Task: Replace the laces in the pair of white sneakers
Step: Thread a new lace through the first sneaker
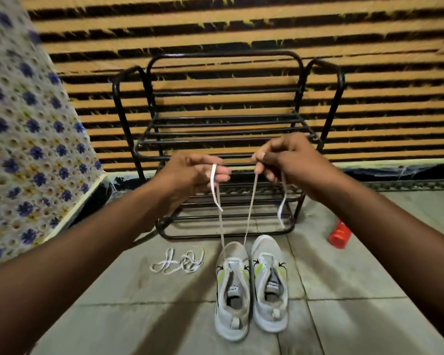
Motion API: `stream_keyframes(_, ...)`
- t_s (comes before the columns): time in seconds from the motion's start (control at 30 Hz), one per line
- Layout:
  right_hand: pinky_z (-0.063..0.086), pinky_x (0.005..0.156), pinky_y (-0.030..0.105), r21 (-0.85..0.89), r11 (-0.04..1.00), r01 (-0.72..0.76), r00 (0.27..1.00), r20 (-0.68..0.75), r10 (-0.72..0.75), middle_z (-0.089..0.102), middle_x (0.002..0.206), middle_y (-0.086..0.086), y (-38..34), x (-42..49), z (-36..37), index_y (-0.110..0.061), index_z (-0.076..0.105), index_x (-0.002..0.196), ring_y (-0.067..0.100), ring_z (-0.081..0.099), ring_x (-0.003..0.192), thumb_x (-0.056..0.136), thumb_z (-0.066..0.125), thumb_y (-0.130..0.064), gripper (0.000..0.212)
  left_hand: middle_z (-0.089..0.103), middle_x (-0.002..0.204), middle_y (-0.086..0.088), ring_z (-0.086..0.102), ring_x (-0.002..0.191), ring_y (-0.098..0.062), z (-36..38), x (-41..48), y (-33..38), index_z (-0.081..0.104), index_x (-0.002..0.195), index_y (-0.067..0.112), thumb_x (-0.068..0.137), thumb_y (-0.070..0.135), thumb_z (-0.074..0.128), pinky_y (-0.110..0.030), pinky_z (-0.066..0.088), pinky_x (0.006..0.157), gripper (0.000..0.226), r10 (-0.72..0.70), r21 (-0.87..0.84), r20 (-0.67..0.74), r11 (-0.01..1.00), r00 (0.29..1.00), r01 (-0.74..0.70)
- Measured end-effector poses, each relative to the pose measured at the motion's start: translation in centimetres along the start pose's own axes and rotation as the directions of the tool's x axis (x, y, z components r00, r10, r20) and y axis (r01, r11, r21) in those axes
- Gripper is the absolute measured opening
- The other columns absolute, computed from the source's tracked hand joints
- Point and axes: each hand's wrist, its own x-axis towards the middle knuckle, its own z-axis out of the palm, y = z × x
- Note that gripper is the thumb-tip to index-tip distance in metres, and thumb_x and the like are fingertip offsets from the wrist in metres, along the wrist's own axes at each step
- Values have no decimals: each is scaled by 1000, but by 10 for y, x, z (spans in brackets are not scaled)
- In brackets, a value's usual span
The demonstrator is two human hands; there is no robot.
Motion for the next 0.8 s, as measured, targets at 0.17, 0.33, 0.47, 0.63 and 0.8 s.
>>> stream_keyframes(0.17, 53, 54, 27, 301, 948, -105, 994, -8, 112, 73, 82, 21, -22, -3, -1, 5, 69, 100, 19, 65, 60, 102, 44, -8, 28, 77, 86, -13, 74, 71, -18, 3, -3, 7, 76, 100, 4, 97, 16, 66, -23, 56, 56, 15, 62, 113, -155, 993, 986, -44)
stream_keyframes(0.33, 61, 70, 31, 495, 856, -147, 989, 44, 144, 74, 98, 25, -43, -9, -10, 6, 65, 109, 30, 75, 84, 87, 31, 9, 40, 69, 76, -4, 57, 66, -13, 5, -5, 22, 81, 87, 14, 99, 29, 66, -23, 44, 52, 24, 165, 319, -136, 941, 977, -114)
stream_keyframes(0.47, 62, 81, 37, 417, 905, -80, 996, -3, 90, 75, 98, 22, -49, -15, -10, 6, 65, 111, 34, 75, 93, 91, 50, 15, 26, 74, 94, -9, 58, 78, -17, 10, -9, 31, 80, 89, 16, 100, 25, 65, -26, 48, 61, 20, 207, 285, -95, 943, 974, -172)
stream_keyframes(0.63, 63, 63, 30, 322, 947, 17, 993, -119, 22, 76, 84, 18, -53, -19, -9, 2, 72, 96, 26, 75, 75, 93, 64, -2, 10, 68, 83, -4, 58, 76, -16, 14, -12, 34, 80, 96, 17, 103, 19, 59, -25, 48, 60, 22, 254, 193, -88, 953, 963, -234)
stream_keyframes(0.8, 40, 60, 21, -61, 989, 137, 946, -287, -149, 63, 57, -19, -57, -14, -6, -10, 77, 83, -11, 54, 53, 98, 63, -25, 26, 68, 90, -9, 59, 77, -16, 17, -12, 39, 81, 97, 19, 100, 17, 64, -27, 48, 61, 17, 287, 81, -100, 957, 953, -280)
